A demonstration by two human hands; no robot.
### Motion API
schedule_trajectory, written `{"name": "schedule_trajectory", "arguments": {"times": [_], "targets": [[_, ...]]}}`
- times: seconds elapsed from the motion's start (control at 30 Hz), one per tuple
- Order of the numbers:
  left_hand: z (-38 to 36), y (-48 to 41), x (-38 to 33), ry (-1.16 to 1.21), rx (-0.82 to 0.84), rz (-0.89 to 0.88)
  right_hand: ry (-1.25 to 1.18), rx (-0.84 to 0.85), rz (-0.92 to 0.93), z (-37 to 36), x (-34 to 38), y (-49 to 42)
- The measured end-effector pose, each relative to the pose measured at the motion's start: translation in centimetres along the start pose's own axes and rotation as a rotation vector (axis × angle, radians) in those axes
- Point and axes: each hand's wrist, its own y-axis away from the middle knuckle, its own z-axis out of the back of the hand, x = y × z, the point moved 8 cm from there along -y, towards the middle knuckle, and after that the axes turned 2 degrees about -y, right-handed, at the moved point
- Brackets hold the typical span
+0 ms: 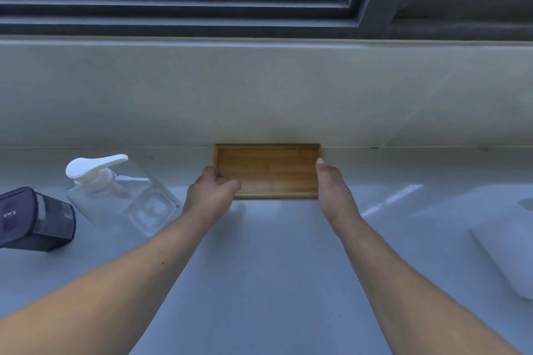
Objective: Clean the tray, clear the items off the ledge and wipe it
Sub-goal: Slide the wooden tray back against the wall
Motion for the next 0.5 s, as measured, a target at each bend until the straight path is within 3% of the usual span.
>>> {"name": "schedule_trajectory", "arguments": {"times": [0.13, 0.27, 0.5], "targets": [[0.0, 1.1, 0.0, -0.026, -0.004, -0.065, 0.067, -0.033, 0.02, 0.2, 0.1, 1.0], [0.8, 4.3, -0.2, -0.175, -0.049, -0.238, 0.206, -0.156, 0.202, 0.7, 1.3, 4.8], [3.1, 11.2, 4.7, -0.254, 0.013, -0.421, 0.384, -0.031, 0.331, -3.7, 1.0, 12.9]]}}
